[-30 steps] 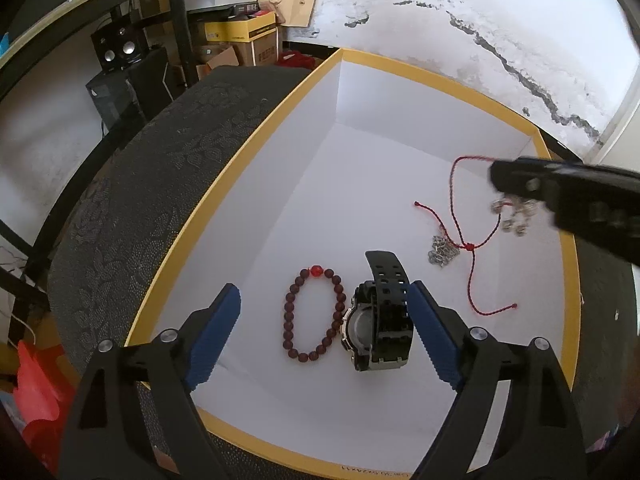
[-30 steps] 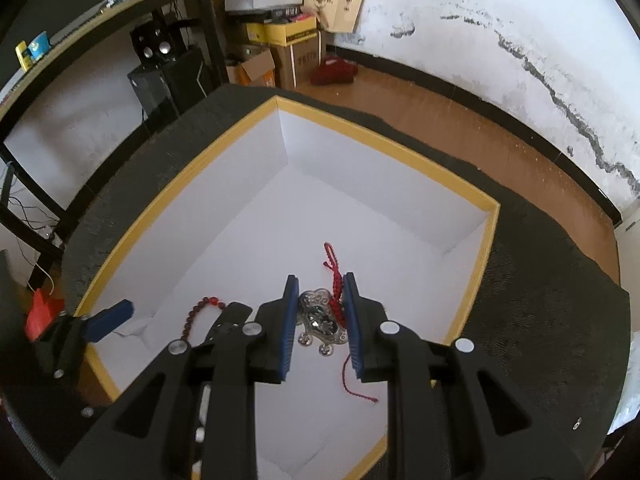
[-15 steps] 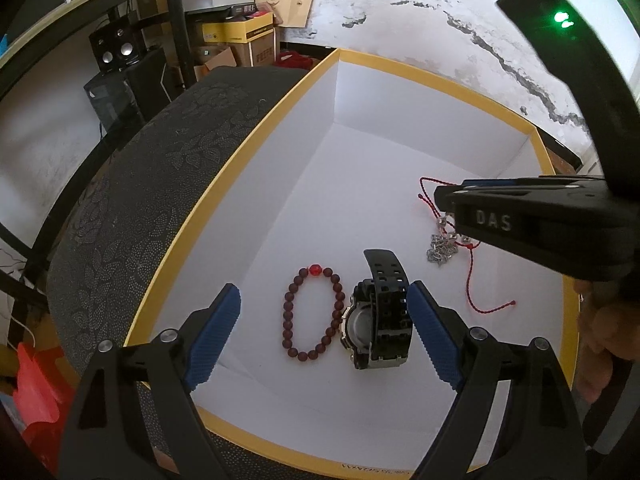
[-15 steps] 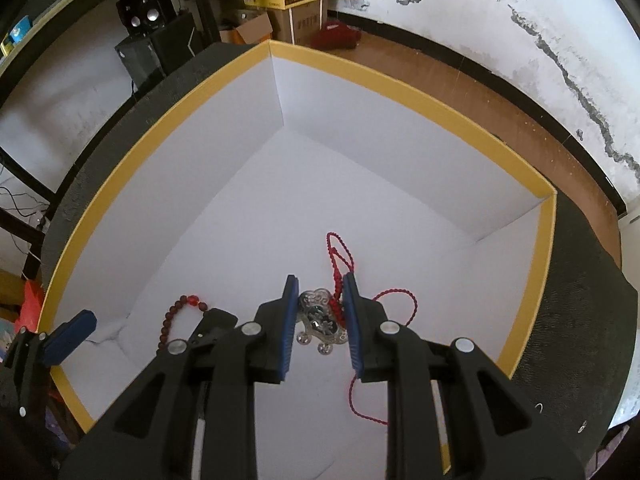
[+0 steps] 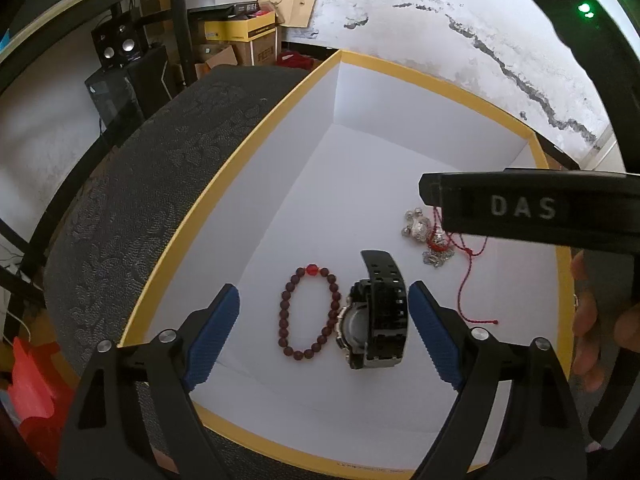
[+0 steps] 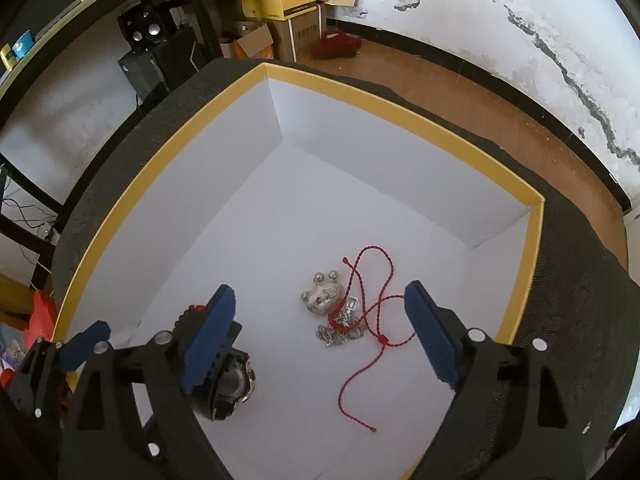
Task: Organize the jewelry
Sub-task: 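Move both tools back over the rug toward the ring and silver charm, then lower the left tool onto the silver ring and close it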
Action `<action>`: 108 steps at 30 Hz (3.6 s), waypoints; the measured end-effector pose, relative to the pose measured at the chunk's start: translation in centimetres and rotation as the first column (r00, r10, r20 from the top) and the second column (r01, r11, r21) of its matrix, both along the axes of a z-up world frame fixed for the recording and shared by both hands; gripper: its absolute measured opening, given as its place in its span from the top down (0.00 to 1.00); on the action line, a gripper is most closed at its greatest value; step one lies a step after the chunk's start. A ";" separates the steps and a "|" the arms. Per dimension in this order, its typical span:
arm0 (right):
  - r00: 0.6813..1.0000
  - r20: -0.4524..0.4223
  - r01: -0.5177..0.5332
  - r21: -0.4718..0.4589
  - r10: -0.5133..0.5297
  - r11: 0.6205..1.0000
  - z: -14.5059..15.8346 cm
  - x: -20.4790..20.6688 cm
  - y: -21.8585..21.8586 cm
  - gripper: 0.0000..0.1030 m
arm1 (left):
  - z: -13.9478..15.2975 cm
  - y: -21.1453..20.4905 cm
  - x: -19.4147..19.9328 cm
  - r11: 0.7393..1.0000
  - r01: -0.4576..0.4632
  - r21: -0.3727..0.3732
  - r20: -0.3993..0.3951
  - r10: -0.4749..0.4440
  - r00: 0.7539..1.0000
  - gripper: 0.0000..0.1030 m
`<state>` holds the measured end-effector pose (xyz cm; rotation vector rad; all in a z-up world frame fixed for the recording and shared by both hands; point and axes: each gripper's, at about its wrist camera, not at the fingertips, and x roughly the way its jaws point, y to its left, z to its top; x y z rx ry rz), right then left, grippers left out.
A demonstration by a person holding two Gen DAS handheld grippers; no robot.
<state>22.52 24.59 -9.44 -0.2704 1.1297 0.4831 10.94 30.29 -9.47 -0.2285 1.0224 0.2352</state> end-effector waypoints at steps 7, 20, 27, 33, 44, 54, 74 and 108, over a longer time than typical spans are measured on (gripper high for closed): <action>0.996 0.089 0.027 0.024 -0.029 0.999 4.1 -2.5 -3.8 0.06 | 0.6 -1.1 -0.5 1.000 0.022 0.004 0.029 -0.022 0.999 0.08; 0.937 0.216 0.249 0.137 -0.275 0.959 9.1 -11.5 -23.2 0.06 | 3.1 -3.9 -1.6 0.999 0.035 0.040 0.071 -0.038 0.997 0.08; 0.870 0.219 0.420 0.135 -0.441 0.897 7.7 -14.5 -34.1 0.06 | 5.4 -10.2 -2.2 0.992 0.111 0.062 0.116 -0.118 0.986 0.08; 0.820 0.193 0.516 0.157 -0.539 0.842 5.8 -15.8 -40.6 0.06 | 5.6 -19.0 -2.2 0.957 0.276 0.091 0.115 -0.286 0.951 0.08; 0.777 0.218 0.577 0.127 -0.590 0.807 2.9 -16.8 -46.7 0.06 | 4.3 -29.7 -1.1 0.893 0.437 0.105 0.114 -0.448 0.887 0.08; 0.775 0.183 0.597 0.104 -0.605 0.796 0.7 -15.5 -49.2 0.06 | 0.3 -35.2 1.8 0.856 0.504 0.112 0.074 -0.513 0.855 0.08; 0.811 0.160 0.558 0.076 -0.563 0.826 -0.6 -13.7 -49.1 0.06 | -4.3 -38.3 4.8 0.853 0.498 0.159 0.015 -0.506 0.862 0.08; 0.804 0.123 0.573 0.100 -0.582 0.813 -1.2 -11.8 -50.4 0.06 | -7.9 -36.3 6.2 0.872 0.474 0.120 0.072 -0.484 0.872 0.80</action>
